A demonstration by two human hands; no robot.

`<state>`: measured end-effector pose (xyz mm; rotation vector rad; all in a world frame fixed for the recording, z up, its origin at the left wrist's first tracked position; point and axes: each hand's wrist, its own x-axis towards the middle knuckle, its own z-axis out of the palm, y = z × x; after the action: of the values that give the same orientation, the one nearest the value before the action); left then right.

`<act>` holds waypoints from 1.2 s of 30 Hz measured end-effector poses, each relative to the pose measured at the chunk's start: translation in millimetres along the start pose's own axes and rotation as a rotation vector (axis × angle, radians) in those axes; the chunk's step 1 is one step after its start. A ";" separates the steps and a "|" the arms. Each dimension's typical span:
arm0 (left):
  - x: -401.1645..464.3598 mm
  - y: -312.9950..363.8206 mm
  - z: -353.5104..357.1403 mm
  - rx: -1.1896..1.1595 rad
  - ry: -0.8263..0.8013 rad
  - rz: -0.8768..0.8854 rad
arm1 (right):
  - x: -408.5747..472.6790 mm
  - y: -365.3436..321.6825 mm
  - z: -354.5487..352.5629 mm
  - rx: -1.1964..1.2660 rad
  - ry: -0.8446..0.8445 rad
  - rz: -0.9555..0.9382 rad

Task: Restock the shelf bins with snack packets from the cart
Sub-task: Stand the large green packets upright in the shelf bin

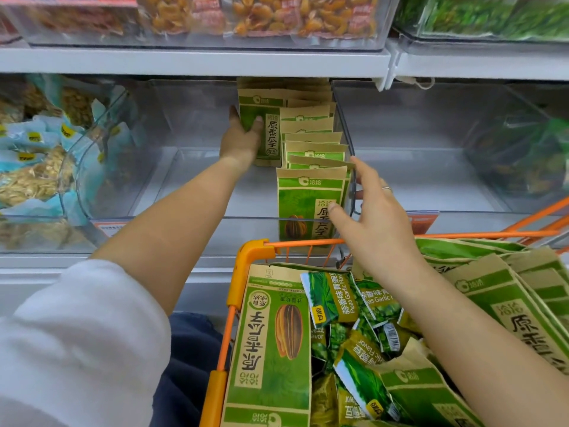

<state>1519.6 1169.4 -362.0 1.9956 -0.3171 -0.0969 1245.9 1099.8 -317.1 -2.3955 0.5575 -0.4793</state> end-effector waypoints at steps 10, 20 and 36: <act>-54.2 59.4 -55.0 -0.178 0.221 0.169 | -4.6 -16.4 -24.0 0.316 0.097 -0.077; -219.1 27.7 -87.8 -0.072 -0.244 0.282 | -66.0 -55.4 -52.2 -0.495 -0.789 -0.346; -223.9 27.7 -90.8 -0.089 -0.396 0.165 | -86.9 -29.1 -19.0 -0.670 -0.683 -0.982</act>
<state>1318.4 1297.2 -314.2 1.8456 -0.7166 -0.3962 1171.5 1154.5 -301.5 -3.1019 -0.9465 0.2258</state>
